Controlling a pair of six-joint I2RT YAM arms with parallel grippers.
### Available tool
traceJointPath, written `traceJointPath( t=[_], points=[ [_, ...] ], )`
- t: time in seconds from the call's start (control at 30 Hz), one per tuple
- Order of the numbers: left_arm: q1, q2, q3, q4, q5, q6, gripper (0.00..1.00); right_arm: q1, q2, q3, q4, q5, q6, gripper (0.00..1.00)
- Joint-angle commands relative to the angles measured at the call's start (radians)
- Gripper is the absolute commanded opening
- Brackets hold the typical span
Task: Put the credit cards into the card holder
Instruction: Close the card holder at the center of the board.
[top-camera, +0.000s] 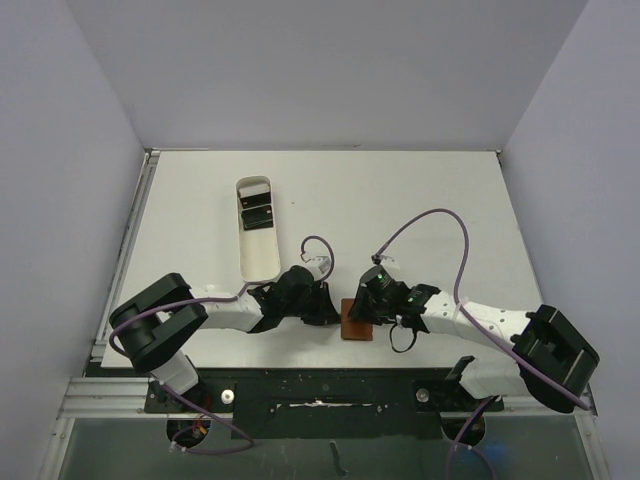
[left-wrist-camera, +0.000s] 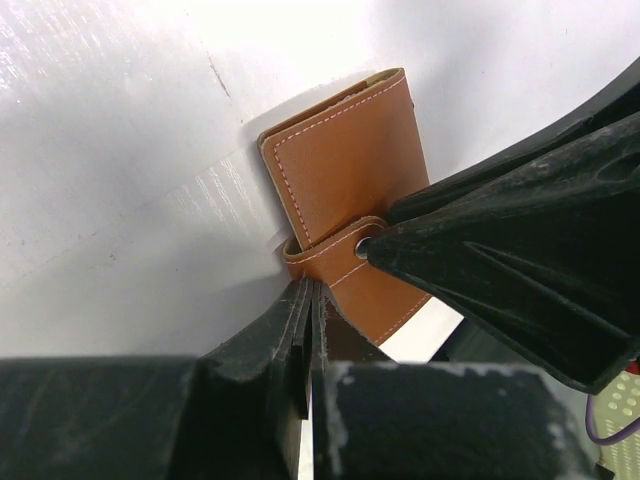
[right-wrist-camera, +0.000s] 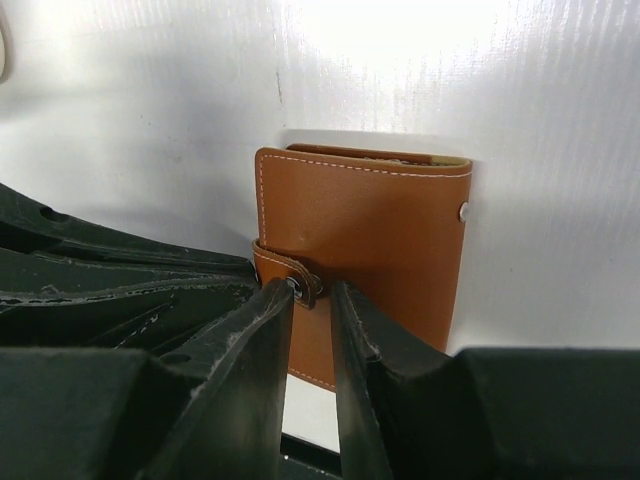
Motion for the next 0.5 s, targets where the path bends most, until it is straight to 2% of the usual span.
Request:
traceJointPath(
  t=[0.0,0.13,0.23,0.47],
  points=[
    [-0.004,0.010,0.041,0.050,-0.008,0.000,0.00,-0.007,0.008,-0.009,0.068,-0.012,-0.005,0.23],
    [-0.006,0.011,0.044,0.050,-0.009,0.003,0.00,-0.007,0.002,-0.015,0.071,-0.009,-0.005,0.13],
    [-0.006,0.006,0.045,0.045,-0.012,0.005,0.00,-0.007,-0.010,-0.016,0.070,-0.004,-0.008,0.01],
    [-0.004,-0.047,0.093,-0.047,-0.072,0.019,0.03,-0.007,-0.045,-0.020,0.042,0.019,-0.001,0.00]
  ],
)
